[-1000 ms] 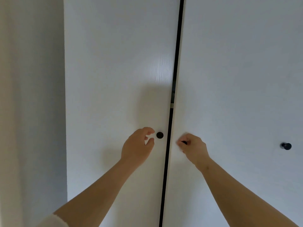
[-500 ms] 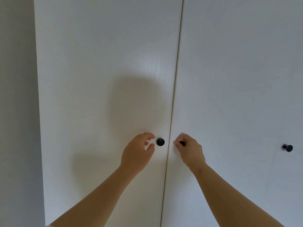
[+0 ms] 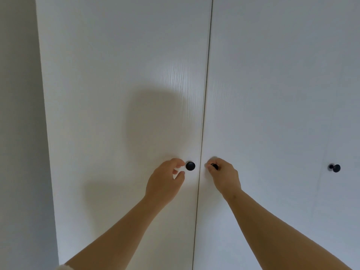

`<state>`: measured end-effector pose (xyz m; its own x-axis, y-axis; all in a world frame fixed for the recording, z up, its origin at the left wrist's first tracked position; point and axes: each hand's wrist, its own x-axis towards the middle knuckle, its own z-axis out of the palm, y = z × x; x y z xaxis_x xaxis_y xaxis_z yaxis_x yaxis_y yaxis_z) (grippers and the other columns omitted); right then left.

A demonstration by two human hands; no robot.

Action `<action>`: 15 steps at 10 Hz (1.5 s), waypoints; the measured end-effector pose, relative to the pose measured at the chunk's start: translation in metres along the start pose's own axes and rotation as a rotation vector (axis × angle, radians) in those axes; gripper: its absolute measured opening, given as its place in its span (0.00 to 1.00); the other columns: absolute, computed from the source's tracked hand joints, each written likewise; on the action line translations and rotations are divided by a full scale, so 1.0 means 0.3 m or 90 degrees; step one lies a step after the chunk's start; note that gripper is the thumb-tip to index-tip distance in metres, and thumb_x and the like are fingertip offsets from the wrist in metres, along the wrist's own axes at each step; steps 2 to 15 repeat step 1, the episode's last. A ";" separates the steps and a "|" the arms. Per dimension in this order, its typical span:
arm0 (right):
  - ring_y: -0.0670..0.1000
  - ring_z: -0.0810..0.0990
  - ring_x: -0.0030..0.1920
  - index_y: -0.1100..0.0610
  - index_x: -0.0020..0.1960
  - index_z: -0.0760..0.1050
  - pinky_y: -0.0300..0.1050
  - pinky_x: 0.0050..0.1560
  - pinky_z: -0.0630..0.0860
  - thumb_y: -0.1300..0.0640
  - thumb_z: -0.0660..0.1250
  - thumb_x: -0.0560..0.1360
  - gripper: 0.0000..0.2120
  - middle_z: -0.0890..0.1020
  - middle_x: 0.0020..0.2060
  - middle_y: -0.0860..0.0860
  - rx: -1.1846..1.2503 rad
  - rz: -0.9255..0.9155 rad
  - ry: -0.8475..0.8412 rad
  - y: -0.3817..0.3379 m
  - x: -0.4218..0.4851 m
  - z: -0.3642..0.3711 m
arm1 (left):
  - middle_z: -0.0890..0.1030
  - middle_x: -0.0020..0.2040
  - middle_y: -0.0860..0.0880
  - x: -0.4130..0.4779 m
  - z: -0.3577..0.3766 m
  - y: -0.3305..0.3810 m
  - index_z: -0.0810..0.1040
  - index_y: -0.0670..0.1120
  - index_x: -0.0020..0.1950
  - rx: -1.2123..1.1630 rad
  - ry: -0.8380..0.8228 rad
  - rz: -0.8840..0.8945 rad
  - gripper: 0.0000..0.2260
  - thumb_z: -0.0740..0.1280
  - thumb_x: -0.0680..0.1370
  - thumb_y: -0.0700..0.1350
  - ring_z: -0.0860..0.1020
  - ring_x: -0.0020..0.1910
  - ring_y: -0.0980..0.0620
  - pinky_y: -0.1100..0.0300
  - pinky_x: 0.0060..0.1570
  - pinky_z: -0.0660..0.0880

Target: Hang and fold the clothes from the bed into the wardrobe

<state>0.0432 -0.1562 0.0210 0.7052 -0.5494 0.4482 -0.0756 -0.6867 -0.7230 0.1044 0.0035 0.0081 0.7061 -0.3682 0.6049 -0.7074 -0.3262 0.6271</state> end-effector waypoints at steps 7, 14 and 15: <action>0.44 0.72 0.48 0.42 0.66 0.69 0.40 0.46 0.69 0.45 0.57 0.79 0.16 0.75 0.47 0.41 0.062 -0.025 -0.005 -0.005 -0.044 -0.008 | 0.76 0.52 0.60 -0.023 -0.012 0.022 0.75 0.54 0.57 0.006 0.012 -0.002 0.10 0.63 0.77 0.44 0.75 0.47 0.62 0.65 0.46 0.71; 0.44 0.72 0.48 0.42 0.66 0.69 0.40 0.46 0.69 0.45 0.57 0.79 0.16 0.75 0.47 0.41 0.062 -0.025 -0.005 -0.005 -0.044 -0.008 | 0.76 0.52 0.60 -0.023 -0.012 0.022 0.75 0.54 0.57 0.006 0.012 -0.002 0.10 0.63 0.77 0.44 0.75 0.47 0.62 0.65 0.46 0.71; 0.44 0.72 0.48 0.42 0.66 0.69 0.40 0.46 0.69 0.45 0.57 0.79 0.16 0.75 0.47 0.41 0.062 -0.025 -0.005 -0.005 -0.044 -0.008 | 0.76 0.52 0.60 -0.023 -0.012 0.022 0.75 0.54 0.57 0.006 0.012 -0.002 0.10 0.63 0.77 0.44 0.75 0.47 0.62 0.65 0.46 0.71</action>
